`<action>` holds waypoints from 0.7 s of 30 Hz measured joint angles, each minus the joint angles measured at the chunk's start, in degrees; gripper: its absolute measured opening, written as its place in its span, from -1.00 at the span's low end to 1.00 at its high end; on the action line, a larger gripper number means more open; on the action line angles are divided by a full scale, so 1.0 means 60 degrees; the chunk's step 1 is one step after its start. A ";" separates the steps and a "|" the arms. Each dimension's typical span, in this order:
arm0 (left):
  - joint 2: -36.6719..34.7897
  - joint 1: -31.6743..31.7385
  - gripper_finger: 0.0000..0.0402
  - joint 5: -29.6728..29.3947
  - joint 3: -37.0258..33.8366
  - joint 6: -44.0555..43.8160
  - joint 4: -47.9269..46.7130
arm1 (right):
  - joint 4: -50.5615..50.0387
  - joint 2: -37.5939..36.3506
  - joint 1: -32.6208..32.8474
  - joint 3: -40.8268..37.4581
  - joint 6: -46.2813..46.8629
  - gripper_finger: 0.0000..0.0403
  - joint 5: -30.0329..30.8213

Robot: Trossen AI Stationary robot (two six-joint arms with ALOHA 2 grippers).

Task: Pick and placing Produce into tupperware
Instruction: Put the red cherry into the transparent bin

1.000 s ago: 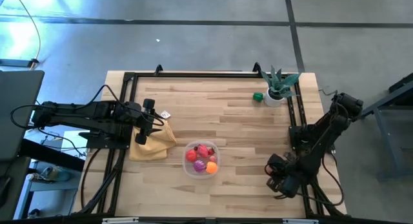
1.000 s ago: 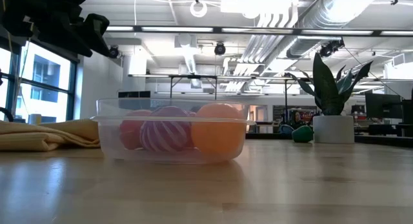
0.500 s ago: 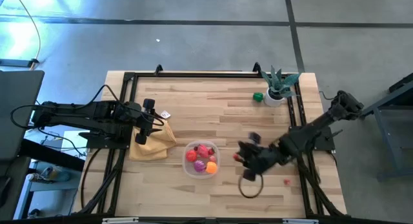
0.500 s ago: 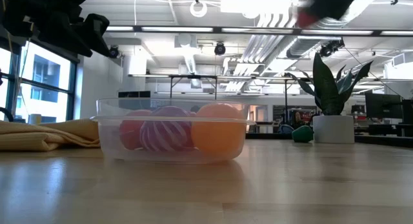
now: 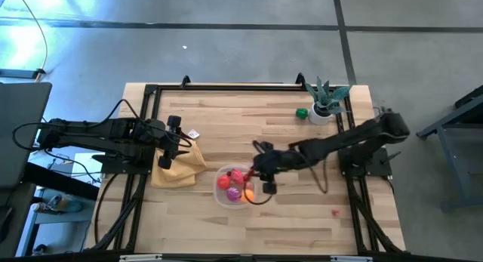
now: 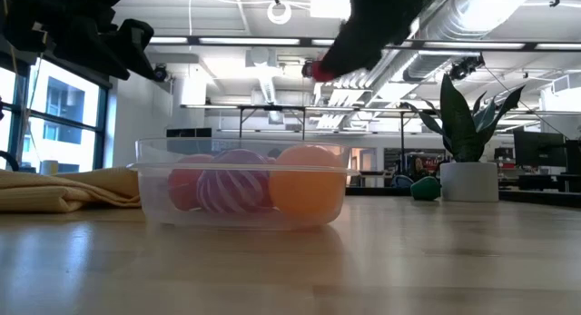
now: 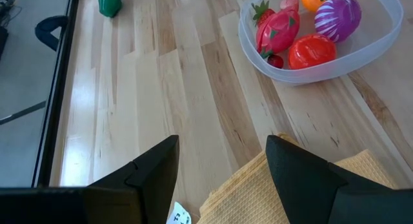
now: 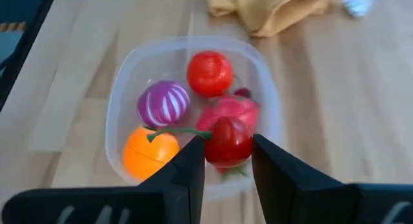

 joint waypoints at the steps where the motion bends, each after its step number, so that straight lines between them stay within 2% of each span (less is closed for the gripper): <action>1: -0.0004 0.0000 0.10 0.0000 0.0002 0.0000 0.0001 | 0.0279 0.0289 -0.0096 0.0000 -0.0156 -0.54 -0.0263; 5: -0.0004 0.0000 0.10 0.0003 0.0000 0.0001 -0.0003 | 0.1195 0.1333 -0.0320 0.0000 -0.0586 -0.54 -0.0960; 11: -0.0004 0.0000 0.10 -0.0001 0.0000 -0.0003 0.0001 | 0.1410 0.2331 -0.0409 -0.0007 -0.0738 -0.54 -0.1022; 21: -0.0004 0.0000 0.10 0.0003 0.0000 -0.0001 -0.0003 | 0.1563 0.2651 -0.0405 -0.0007 -0.0913 -0.50 -0.0973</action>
